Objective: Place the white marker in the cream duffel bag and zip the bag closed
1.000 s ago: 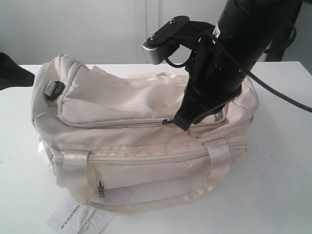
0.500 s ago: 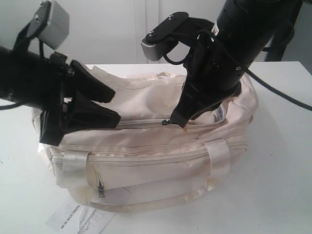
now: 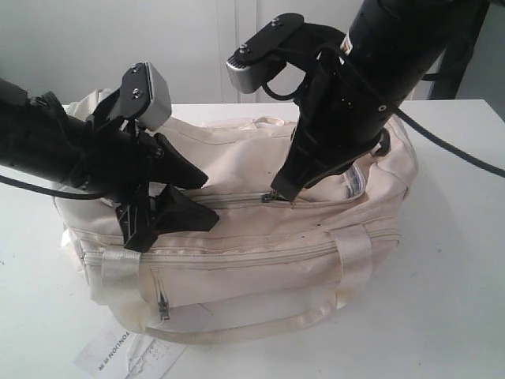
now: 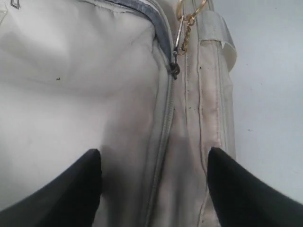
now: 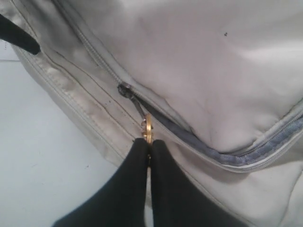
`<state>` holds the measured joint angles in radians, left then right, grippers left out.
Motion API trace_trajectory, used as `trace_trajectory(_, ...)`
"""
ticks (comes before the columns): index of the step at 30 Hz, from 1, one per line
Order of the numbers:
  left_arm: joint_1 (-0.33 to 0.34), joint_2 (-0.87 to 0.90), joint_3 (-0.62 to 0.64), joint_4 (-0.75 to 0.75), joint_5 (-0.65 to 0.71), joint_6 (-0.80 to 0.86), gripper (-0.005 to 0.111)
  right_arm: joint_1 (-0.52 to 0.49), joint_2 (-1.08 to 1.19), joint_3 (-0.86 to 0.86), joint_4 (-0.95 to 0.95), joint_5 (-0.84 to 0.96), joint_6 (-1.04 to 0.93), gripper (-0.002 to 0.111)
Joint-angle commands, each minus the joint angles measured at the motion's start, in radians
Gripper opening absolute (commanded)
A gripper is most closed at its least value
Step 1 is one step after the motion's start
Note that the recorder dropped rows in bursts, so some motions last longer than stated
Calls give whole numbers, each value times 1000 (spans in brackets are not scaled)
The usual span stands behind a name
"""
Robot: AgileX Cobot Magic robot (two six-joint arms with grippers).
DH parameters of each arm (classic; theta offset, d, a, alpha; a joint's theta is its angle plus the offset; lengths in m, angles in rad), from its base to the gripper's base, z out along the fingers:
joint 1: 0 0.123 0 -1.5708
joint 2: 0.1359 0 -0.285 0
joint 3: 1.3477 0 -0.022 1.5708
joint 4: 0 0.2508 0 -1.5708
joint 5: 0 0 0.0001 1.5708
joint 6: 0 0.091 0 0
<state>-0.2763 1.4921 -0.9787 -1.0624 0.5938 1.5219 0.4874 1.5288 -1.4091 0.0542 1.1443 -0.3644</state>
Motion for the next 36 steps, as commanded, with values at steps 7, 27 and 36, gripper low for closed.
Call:
trace_trajectory(7, -7, 31, 7, -30, 4, 11, 11, -10, -11, 4, 0, -3, 5, 0)
trace_trajectory(27, -7, 31, 7, -28, 3, -23, 0, -10, -11, 4, -6, 3, 5, 0)
trace_trajectory(36, -7, 31, 7, -28, 3, -29, 0, -10, -11, 4, -105, 61, 7, 0)
